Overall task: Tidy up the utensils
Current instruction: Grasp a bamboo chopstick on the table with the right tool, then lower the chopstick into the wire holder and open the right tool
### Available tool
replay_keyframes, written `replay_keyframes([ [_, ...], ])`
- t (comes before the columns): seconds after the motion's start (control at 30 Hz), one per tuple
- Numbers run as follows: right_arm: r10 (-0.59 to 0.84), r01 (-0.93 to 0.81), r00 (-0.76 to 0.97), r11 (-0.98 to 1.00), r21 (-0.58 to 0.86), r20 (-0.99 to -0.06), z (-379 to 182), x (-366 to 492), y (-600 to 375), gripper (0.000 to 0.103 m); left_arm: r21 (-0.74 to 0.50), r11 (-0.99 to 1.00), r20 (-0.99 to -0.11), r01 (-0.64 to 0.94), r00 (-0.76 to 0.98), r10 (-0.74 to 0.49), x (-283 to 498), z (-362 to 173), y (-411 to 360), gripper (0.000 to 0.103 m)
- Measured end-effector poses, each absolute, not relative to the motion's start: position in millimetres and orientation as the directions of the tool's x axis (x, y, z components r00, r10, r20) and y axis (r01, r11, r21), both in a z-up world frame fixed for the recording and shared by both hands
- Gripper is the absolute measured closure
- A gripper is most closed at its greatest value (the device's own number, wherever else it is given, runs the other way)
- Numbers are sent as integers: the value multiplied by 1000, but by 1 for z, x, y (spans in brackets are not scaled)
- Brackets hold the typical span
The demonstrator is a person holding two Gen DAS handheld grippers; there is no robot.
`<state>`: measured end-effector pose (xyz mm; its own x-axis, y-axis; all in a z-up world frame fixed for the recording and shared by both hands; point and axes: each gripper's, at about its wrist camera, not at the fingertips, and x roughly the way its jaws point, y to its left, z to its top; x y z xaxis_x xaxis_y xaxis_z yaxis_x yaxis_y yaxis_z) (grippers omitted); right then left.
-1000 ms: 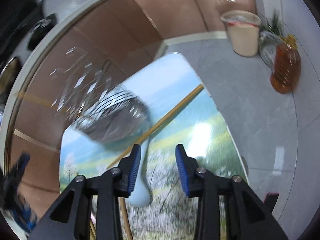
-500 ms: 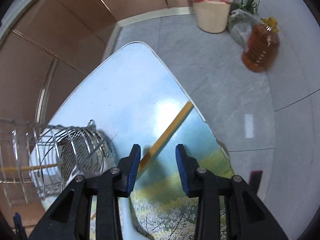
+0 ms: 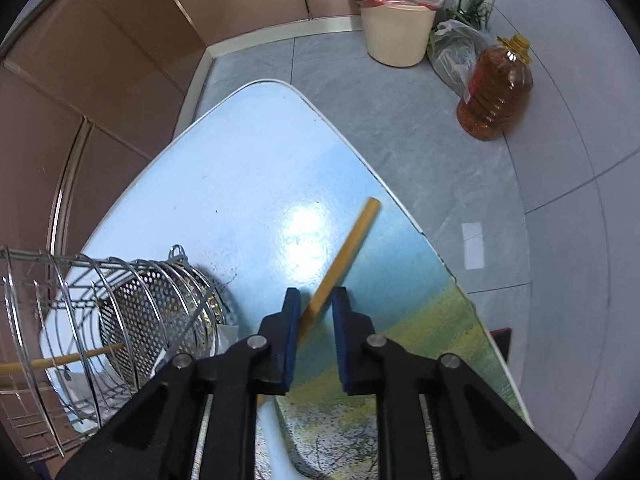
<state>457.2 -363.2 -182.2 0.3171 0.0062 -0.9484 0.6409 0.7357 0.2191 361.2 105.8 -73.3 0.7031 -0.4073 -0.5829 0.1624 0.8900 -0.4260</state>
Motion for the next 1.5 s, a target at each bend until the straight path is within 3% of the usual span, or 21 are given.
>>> replay_keyframes([
  [0.43, 124, 478, 549, 765, 432, -826, -150, 402, -332, 96, -387, 908, -584, 162, 718, -377, 343, -57, 101, 75],
  [0.93, 163, 194, 773, 859, 473, -613, -41, 308, -284, 96, -335, 913, -571, 234, 720, -394, 290, -23, 73, 75],
  [1.23, 156, 10, 913, 915, 403, -377, 64, 343, -254, 96, -322, 912, -597, 253, 694, -403, 282, -35, 56, 75],
  [1.5, 66, 0, 967, 965, 262, -244, 81, 405, -246, 96, -328, 917, -642, 228, 658, -393, 299, -63, 42, 75],
])
